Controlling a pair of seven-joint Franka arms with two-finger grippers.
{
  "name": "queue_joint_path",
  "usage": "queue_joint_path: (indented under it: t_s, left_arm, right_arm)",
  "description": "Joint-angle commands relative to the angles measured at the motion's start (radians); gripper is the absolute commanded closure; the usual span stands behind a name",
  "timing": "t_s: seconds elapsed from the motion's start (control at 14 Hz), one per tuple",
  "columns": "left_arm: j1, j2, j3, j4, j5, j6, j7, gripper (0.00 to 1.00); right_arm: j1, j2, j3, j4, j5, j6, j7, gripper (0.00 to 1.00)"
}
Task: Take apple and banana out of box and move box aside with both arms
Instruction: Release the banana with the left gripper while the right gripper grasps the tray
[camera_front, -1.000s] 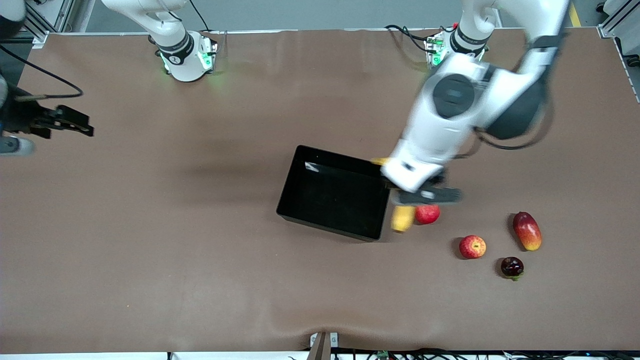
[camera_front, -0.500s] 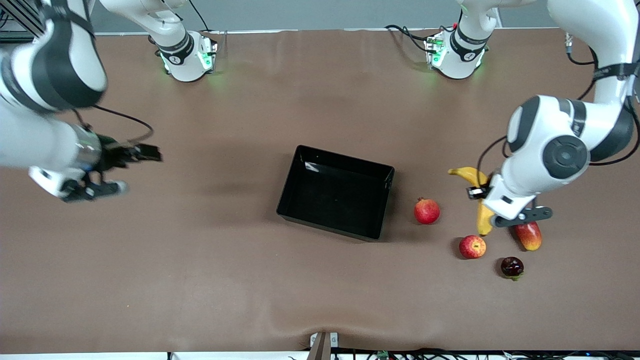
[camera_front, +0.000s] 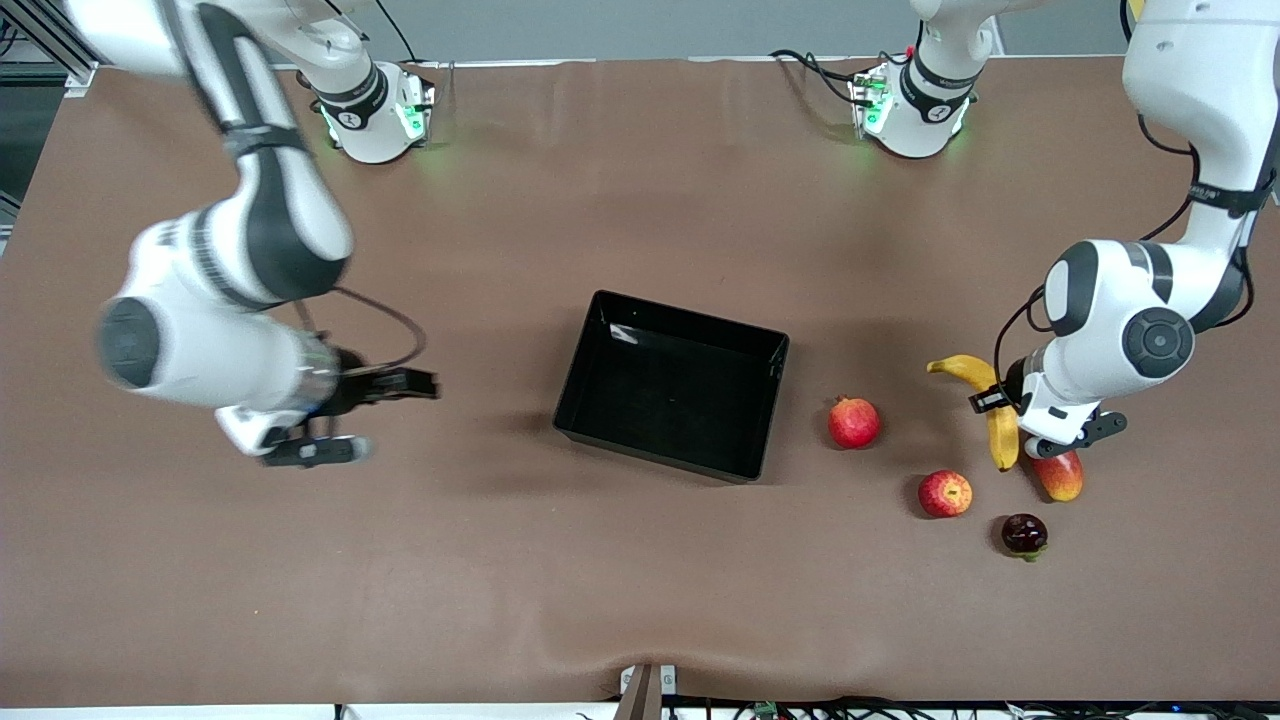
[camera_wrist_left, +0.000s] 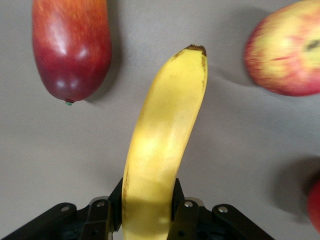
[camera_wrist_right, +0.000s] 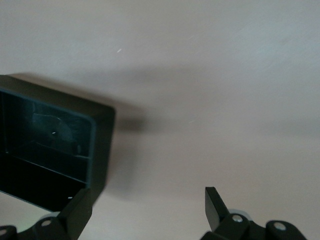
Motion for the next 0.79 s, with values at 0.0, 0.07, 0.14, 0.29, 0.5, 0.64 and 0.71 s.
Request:
queue_joint_path:
  t_s: [0.0,0.07,0.14,0.29,0.5,0.64,0.71]
  left_arm:
    - [0.016,0.041,-0.002,-0.024,-0.003,0.076,-0.018,1.00]
    - [0.034,0.073,-0.002,-0.024,-0.003,0.099,-0.018,1.00]
    - [0.042,0.099,-0.002,-0.024,0.001,0.131,-0.018,1.00]
    - [0.046,0.120,-0.002,-0.020,0.067,0.138,-0.018,1.00]
    - [0.043,0.085,-0.007,-0.014,0.076,0.121,-0.023,0.00]
    - [0.033,0.022,-0.019,-0.002,0.078,0.071,-0.023,0.00]
    - [0.033,-0.016,-0.036,0.023,0.078,0.017,-0.018,0.00]
  right_arm:
    - [0.070,0.051,-0.011,0.023,0.001,0.024,0.080,0.00]
    - [0.096,0.065,-0.012,0.020,-0.002,0.047,0.098,0.00]
    - [0.119,0.079,-0.012,0.022,-0.018,0.068,0.138,0.00]
    - [0.185,0.116,-0.012,0.022,-0.075,0.113,0.248,0.00]
    - [0.270,0.188,-0.011,0.023,-0.170,0.189,0.426,0.00]
    - [0.297,0.223,-0.011,0.020,-0.187,0.237,0.482,0.00]
    - [0.301,0.231,-0.011,0.017,-0.187,0.251,0.485,0.00]
